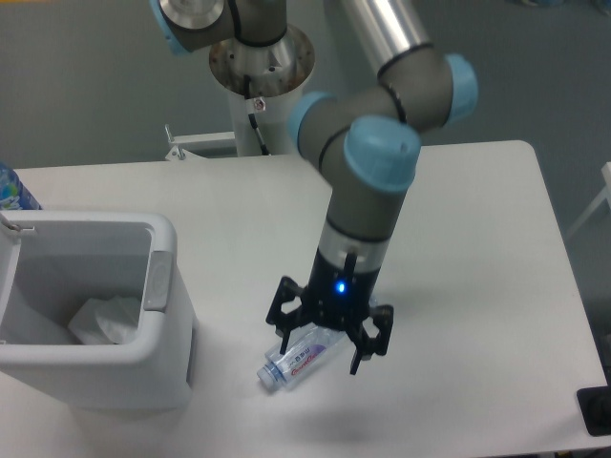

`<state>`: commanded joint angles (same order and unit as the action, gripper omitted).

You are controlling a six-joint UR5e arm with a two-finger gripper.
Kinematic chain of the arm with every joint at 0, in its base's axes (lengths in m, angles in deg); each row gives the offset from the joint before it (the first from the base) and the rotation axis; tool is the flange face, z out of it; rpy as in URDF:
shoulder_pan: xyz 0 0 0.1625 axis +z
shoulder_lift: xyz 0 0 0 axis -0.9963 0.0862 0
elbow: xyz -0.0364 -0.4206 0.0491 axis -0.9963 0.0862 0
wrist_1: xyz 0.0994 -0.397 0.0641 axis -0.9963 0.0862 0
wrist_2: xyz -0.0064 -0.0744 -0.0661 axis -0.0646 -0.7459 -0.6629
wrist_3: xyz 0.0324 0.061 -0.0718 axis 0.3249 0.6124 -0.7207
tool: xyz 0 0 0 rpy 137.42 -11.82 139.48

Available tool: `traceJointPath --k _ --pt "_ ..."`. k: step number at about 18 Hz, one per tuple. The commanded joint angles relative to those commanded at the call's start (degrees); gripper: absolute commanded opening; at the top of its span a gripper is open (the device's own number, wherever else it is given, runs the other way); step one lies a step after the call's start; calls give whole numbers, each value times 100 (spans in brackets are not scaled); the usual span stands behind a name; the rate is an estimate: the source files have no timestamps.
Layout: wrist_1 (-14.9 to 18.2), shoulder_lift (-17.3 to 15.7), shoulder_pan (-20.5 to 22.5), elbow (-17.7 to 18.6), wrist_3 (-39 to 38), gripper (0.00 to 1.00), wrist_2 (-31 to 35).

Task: Place the trash in the trash can
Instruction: 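Move the gripper back over the clear water bottle, then lower the gripper and grasp the water bottle by its cap end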

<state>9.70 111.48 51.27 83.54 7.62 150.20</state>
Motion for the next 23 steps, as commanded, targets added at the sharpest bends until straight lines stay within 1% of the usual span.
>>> traceJointPath --k 4,8,10,15,17,19,21,23 --pt "0 237 -325 44 493 100 642" --pt "0 448 -519 114 844 100 1161" --pt "0 484 -590 149 889 100 1241" --pt "0 537 -607 343 1109 100 1267" --pt "-9 589 -607 326 1126 100 1268" --pt "-17 659 -625 317 1126 100 1416" --pt "-26 677 -686 308 1135 100 1557" --pt "-35 686 -704 308 1126 99 1558"
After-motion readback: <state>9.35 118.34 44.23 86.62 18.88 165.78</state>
